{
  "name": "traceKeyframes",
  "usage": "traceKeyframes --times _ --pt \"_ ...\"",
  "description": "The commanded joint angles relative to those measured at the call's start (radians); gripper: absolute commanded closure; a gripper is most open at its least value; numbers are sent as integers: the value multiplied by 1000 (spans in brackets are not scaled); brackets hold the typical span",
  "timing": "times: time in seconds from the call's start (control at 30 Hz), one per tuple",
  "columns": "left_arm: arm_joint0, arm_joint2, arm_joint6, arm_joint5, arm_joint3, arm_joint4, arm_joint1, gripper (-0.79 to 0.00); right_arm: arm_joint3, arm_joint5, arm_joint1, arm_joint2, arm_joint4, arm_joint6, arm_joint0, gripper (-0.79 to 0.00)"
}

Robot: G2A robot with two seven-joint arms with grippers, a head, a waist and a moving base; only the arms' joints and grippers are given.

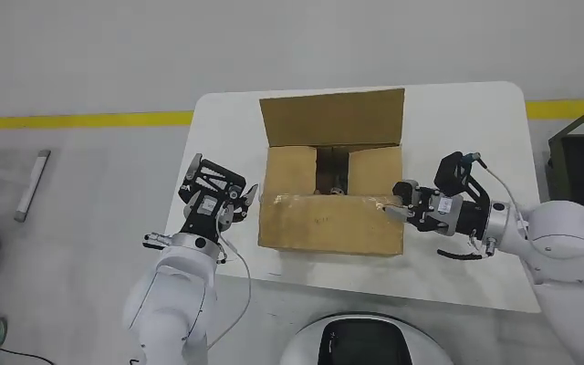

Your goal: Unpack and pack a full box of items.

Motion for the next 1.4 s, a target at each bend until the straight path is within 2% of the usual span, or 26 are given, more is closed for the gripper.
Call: traceKeyframes --times 0.0,0.37,0.53,0.57,0.63,0.67,0.87,0.93,1.13,1.37 --pt "0 0 0 0 0 0 0 -785 -5 -11 4 0 23 9 -7 -326" --pt "0 0 0 0 0 0 0 -785 -58 -35 31 46 162 96 -85 -342" --pt "0 0 0 0 0 0 0 -785 -63 -29 39 35 183 107 -96 -296" --pt "0 0 0 0 0 0 0 -785 -66 -27 41 31 179 107 -96 -259" --pt "0 0 0 0 0 0 0 -785 -72 -25 43 20 177 101 -97 -114" --pt "0 0 0 0 0 0 0 -785 -75 -24 44 17 170 100 -96 0" --pt "3 -1 10 7 1 -3 0 -785 -136 -10 49 24 27 25 -101 0" --pt "3 -3 26 23 -2 -12 1 -785 -187 -19 52 47 -89 -17 -102 0" --pt "-85 21 -22 45 -13 -83 -1 -785 -315 -67 53 78 -380 -180 -148 0" --pt "-166 98 -131 26 25 -104 -2 -785 -392 -104 53 94 -697 -409 -235 0"
